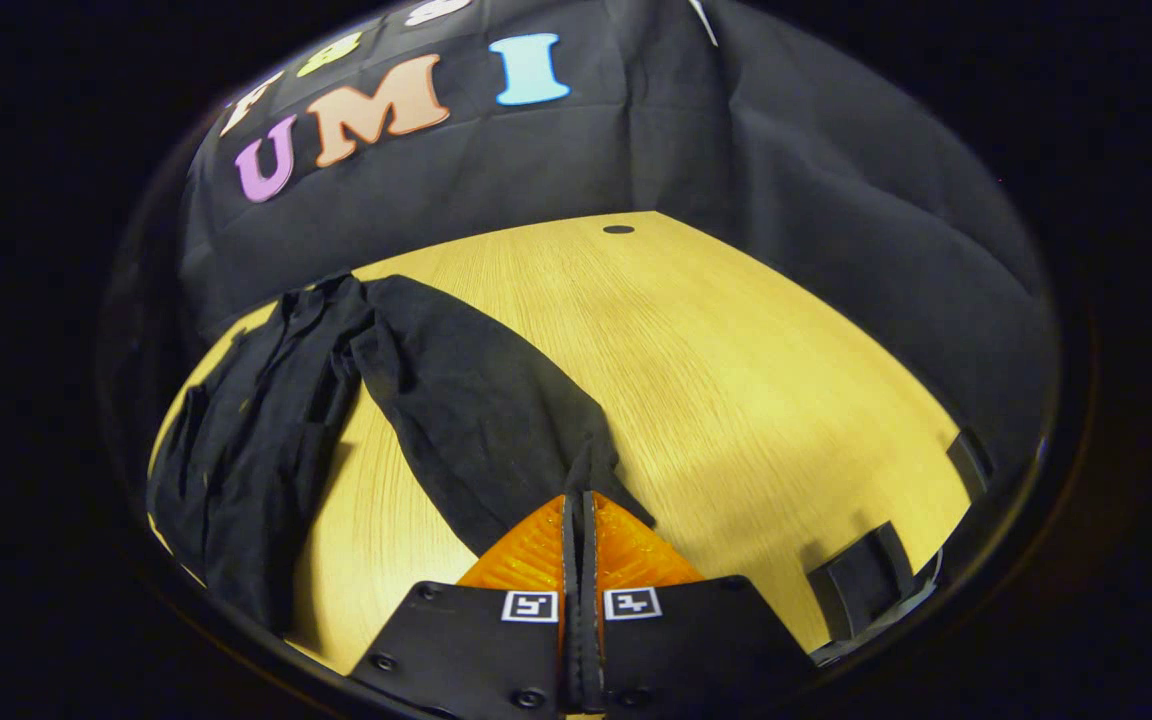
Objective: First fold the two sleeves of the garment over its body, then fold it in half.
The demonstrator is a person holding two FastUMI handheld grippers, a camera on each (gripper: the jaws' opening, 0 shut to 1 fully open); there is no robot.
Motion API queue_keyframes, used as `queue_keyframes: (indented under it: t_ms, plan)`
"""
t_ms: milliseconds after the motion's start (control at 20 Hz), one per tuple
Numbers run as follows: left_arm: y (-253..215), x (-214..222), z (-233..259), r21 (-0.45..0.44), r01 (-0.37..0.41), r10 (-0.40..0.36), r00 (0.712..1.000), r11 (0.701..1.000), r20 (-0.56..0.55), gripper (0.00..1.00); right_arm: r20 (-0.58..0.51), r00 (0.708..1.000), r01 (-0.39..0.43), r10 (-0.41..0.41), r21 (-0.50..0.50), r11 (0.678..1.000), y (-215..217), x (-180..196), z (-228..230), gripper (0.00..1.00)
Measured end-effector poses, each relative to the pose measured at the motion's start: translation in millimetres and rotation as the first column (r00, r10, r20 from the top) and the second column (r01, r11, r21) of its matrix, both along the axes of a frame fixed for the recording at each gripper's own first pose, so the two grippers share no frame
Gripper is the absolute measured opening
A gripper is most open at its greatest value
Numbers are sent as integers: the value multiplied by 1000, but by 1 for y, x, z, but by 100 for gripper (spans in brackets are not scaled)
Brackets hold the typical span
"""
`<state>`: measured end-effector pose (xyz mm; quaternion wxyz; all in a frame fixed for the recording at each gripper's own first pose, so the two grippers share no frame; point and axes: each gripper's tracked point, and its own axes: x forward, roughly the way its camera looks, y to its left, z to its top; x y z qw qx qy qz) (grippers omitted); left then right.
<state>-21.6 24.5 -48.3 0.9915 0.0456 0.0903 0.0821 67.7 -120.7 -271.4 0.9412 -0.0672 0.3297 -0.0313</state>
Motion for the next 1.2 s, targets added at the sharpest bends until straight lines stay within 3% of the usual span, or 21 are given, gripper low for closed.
queue_keyframes:
  t_ms: [150, 400, 650, 900, 1200]
  plan:
    - [-3, -3, 0, 6, -3, 3, 1000, 1000, 1, 92, -21, 999, -32, 31, -43, 999, 1, 1, 1, 3]
    - [-6, -8, 1, -5, -26, 26, 1000, 1000, 10, 92, -77, 995, -58, 57, -17, 998, 1, 3, 3, 2]
    - [-5, -11, -1, 2, -30, 30, 999, 1000, 28, 92, -34, 994, -102, 102, 19, 995, 19, 18, 32, 2]
    - [5, 0, 1, -13, -22, 22, 999, 1000, 36, 92, 48, 981, -189, 188, 14, 982, 71, 46, 88, 2]
    - [31, 17, 7, 21, 43, -44, 999, 999, 14, 92, 98, 956, -281, 276, 36, 959, 168, 73, 141, 2]
